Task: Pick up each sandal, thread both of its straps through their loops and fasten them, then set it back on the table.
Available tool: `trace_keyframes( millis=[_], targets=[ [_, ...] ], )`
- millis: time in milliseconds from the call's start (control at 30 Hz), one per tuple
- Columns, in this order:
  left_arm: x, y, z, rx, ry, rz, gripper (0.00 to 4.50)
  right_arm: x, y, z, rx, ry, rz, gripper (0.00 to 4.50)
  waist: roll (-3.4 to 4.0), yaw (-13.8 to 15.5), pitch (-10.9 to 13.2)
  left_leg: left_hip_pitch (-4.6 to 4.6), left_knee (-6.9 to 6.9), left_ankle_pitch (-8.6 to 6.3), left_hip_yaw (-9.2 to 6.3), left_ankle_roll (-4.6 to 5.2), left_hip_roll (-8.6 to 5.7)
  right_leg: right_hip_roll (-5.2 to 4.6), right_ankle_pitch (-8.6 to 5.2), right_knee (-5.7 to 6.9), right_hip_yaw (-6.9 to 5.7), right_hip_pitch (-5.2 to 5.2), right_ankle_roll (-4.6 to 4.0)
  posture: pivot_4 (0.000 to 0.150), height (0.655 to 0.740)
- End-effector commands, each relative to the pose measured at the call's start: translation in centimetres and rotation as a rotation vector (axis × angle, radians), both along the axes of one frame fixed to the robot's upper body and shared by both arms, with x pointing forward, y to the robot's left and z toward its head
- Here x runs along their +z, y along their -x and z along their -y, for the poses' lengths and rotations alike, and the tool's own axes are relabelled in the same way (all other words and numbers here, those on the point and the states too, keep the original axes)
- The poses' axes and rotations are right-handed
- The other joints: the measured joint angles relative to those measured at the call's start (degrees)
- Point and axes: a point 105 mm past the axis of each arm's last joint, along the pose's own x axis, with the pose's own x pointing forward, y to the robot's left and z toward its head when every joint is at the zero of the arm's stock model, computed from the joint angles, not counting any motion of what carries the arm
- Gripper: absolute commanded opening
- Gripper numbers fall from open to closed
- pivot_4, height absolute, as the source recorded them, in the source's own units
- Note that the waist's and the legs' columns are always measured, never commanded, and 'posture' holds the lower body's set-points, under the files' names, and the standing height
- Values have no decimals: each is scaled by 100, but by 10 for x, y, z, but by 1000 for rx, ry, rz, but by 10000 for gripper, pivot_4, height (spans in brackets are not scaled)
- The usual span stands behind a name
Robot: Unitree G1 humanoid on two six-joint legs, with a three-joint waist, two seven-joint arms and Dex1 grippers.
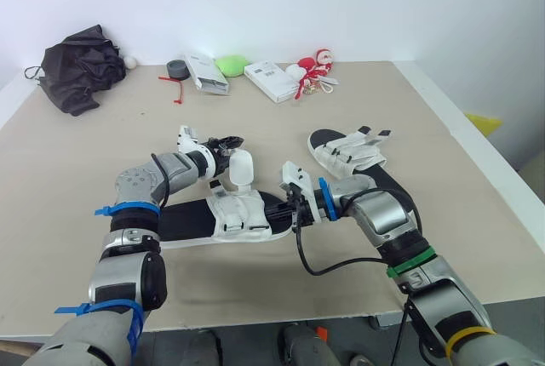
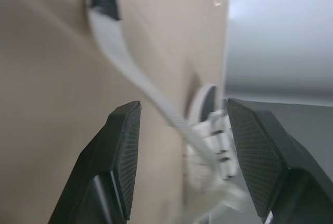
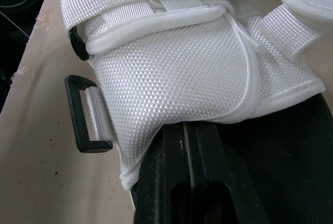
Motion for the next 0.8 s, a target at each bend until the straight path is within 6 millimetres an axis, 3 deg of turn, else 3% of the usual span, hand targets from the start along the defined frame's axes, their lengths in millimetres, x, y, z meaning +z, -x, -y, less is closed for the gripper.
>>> trace_keyframes(
  millis=[33, 100, 167, 200, 233, 400, 567, 667, 800],
  targets=[
    [18, -8, -2, 18, 28, 65, 19380, -36, 7, 9, -47, 101, -104, 0, 0, 0, 0, -1, -1, 0, -1, 0, 0, 0, 0, 0, -1, -1, 0, 1500, 7380],
    [21, -10, 0, 15, 37, 79, 15517, -35, 6, 9, -48, 102, -103, 0, 0, 0, 0, -1, -1, 0, 0, 0, 0, -1, 0, 0, 0, 0, 0, 1500, 7380],
    [23, -11, 0, 18, 45, 85, 7593, -35, 6, 9, -49, 102, -102, 0, 0, -1, 0, -1, -1, 0, 0, -1, 0, -1, -1, -1, -1, -1, 1, 1500, 7380],
    [23, -12, 0, 19, 48, 88, 7593, -35, 6, 9, -49, 102, -102, 0, -1, 0, 1, -1, -1, 0, 0, -1, 0, -1, -1, -1, -1, 0, 1, 1500, 7380],
    [24, -12, 0, 20, 49, 90, 482, -35, 6, 9, -48, 102, -101, 0, 0, -1, 1, -1, -2, 0, -1, -1, 0, -1, -1, -1, -1, -1, 1, 1500, 7380],
    [28, -14, 2, 14, 66, 112, 482, -35, 6, 9, -47, 101, -100, 0, -1, -2, 1, -1, -2, 0, 0, -1, 0, -1, -1, -1, 0, -1, 1, 1500, 7380],
    [67, -9, -2, 20, 112, 345, 482, -35, 6, 8, -43, 101, -98, 0, -3, -3, 3, -3, -2, 0, -1, -2, 0, -1, -1, -1, -2, -2, 1, 1500, 7380],
    [107, 23, 5, -81, 152, 628, 482, -35, 7, 9, -41, 103, -98, 0, -3, -17, 7, -3, -2, 1, -1, -2, 0, -1, -1, -1, -1, -2, 1, 1500, 7380],
    [107, 76, 17, -265, -5, 870, 482, -36, 7, 10, -40, 106, -98, 0, -3, -29, 13, -10, -7, 9, 0, -21, 1, -2, 1, 0, 3, -12, 1, 1500, 7380]
  ],
)
